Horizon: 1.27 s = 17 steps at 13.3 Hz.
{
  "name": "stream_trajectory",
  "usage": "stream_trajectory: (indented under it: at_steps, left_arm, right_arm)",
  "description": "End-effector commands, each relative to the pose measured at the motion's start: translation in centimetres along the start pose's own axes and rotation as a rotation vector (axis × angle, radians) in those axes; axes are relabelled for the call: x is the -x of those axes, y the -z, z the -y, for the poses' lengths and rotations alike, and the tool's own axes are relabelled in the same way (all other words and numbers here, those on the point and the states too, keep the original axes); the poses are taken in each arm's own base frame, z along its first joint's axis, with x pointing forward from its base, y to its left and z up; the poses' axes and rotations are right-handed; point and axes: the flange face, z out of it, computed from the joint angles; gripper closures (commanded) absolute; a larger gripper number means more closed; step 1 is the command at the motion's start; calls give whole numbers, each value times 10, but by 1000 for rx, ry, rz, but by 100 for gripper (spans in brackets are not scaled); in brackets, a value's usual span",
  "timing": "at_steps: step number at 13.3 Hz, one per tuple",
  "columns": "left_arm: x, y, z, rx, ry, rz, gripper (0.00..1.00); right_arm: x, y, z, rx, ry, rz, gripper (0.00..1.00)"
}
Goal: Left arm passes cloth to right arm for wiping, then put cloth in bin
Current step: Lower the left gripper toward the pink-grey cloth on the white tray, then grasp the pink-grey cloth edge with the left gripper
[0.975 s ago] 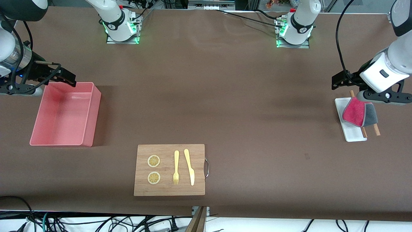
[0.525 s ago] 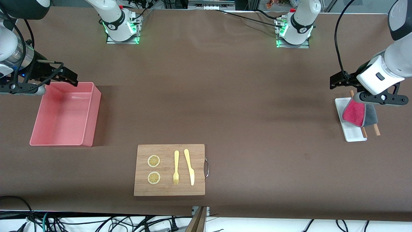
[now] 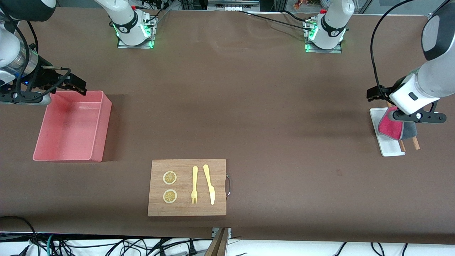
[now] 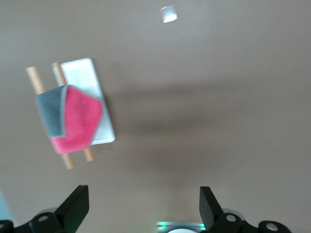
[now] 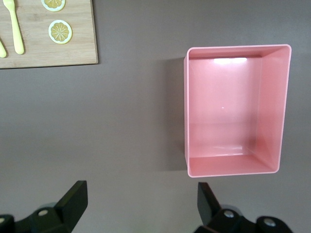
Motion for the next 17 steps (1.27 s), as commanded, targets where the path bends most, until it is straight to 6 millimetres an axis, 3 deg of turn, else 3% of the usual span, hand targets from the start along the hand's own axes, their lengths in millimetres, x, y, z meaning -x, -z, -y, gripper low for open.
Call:
stream_trajectory:
  at_steps: [1, 3, 5, 6, 8, 10, 12, 17]
  left_arm:
    - [-17, -28, 8, -84, -23, 79, 0]
    - [-34, -57, 33, -118, -1, 105, 0]
    - [-58, -100, 33, -281, -41, 174, 0]
    - [-69, -131, 32, -362, -68, 231, 0]
    - [-88, -177, 24, -405, -81, 274, 0]
    - [-87, -203, -1, -469, 33, 271, 0]
    - [-79, -228, -27, -660, 101, 219, 0]
    - [-56, -334, -43, -910, 207, 5, 0]
  right_arm:
    - [4, 9, 2, 8, 14, -11, 0]
    - [4, 9, 2, 8, 14, -11, 0]
    - [5, 10, 2, 8, 14, -12, 0]
    - [5, 10, 2, 8, 16, -12, 0]
    - [6, 11, 10, 8, 30, -16, 0]
    - [6, 12, 10, 8, 28, -19, 0]
    - [5, 12, 11, 8, 26, -20, 0]
    - [7, 14, 24, 13, 51, -34, 0]
